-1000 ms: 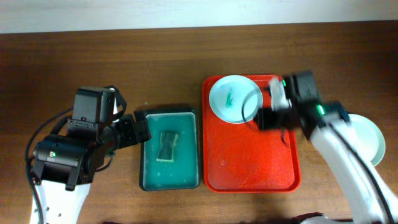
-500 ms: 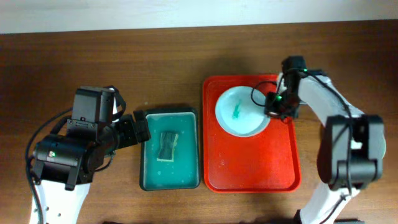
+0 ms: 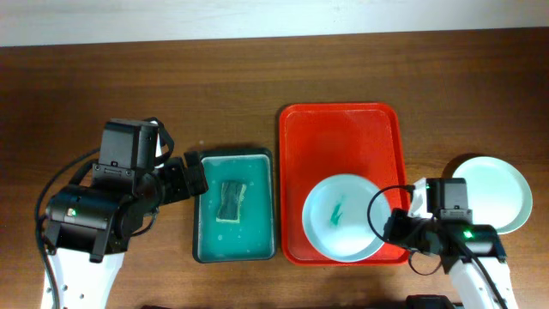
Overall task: Clean dirty plates on tray and stack at the side
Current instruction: 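Grip the last plate with the right gripper and pull it to tray center, then grasp the sponge with the left gripper and lift it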
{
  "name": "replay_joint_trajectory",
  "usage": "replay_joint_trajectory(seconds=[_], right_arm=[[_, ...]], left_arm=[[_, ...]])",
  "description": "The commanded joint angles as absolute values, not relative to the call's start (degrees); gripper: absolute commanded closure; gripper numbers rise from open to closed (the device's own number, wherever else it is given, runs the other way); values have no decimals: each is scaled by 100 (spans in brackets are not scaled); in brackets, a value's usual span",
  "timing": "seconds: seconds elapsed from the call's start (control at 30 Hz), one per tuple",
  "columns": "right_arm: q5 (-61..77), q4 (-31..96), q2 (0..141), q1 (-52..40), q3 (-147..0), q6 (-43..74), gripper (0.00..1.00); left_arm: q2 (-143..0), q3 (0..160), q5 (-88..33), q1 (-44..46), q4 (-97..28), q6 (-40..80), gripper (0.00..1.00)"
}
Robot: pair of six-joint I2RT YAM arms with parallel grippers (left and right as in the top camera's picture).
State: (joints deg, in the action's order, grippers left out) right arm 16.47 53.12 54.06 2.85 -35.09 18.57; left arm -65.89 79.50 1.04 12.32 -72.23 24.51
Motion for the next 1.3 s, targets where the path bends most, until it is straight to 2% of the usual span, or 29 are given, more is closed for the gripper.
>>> replay_joint_trajectory(seconds=[0.0, 0.17, 0.2, 0.23, 0.3, 0.47, 0.53, 0.6, 0.63, 0.7, 0.77, 0.87, 0.9, 1.03, 1.07, 1.1, 1.27], right_arm=[[1750, 4775, 6193, 266, -3557, 1494, 96], [1754, 3673, 8097, 266, -3636, 1048, 95], [1756, 3632, 8265, 266, -3719, 989, 88], [1752, 3756, 8342, 266, -3918, 799, 64], [1750, 4272, 8278, 266, -4593, 746, 51], [1758, 6047, 7773, 266, -6383, 731, 50], [1872, 6254, 7181, 263, -6407, 751, 50], [1914, 6488, 6589, 266, -6407, 753, 50], [1911, 6611, 6353, 266, -6407, 753, 50], [1907, 6904, 5994, 266, -6403, 751, 48], [1885, 7013, 5970, 266, -6390, 751, 47], [1887, 7004, 6169, 266, -6386, 753, 47], [1887, 7008, 6265, 266, -6386, 753, 47], [1890, 7076, 6611, 266, -6386, 753, 47], [1887, 7074, 6628, 266, -6386, 753, 47], [1887, 7074, 6628, 266, -6386, 751, 47], [1885, 7116, 6628, 266, -6386, 751, 47]], left_arm=[[-6565, 7999, 123, 1221, -7214, 2414, 1], [-6565, 7999, 123, 1221, -7214, 2414, 1], [-6565, 7999, 123, 1221, -7214, 2416, 1], [-6565, 7999, 123, 1221, -7212, 2416, 0], [-6565, 7999, 121, 1221, -7207, 2416, 1], [-6652, 7972, -287, 1258, -7124, 2110, 1], [-6960, 7784, -421, 1581, -7153, 1651, 12], [-7378, 7330, -121, 1933, -7098, 1638, 16], [-7634, 7065, 54, 2051, -7006, 1640, 25], [-8340, 6755, -91, 2132, -6801, 1645, 33], [-9105, 6753, -134, 2132, -6751, 1723, 57], [-10075, 6753, -266, 2150, -6383, 1750, 62], [-10259, 6753, -309, 2158, -6274, 1750, 67], [-10860, 6753, -663, 2169, -6086, 1750, 68], [-10903, 6748, -617, 2171, -6007, 1750, 80], [-10906, 6746, -567, 2176, -5835, 1750, 100], [-10897, 6947, -379, 2176, -5852, 1750, 100]])
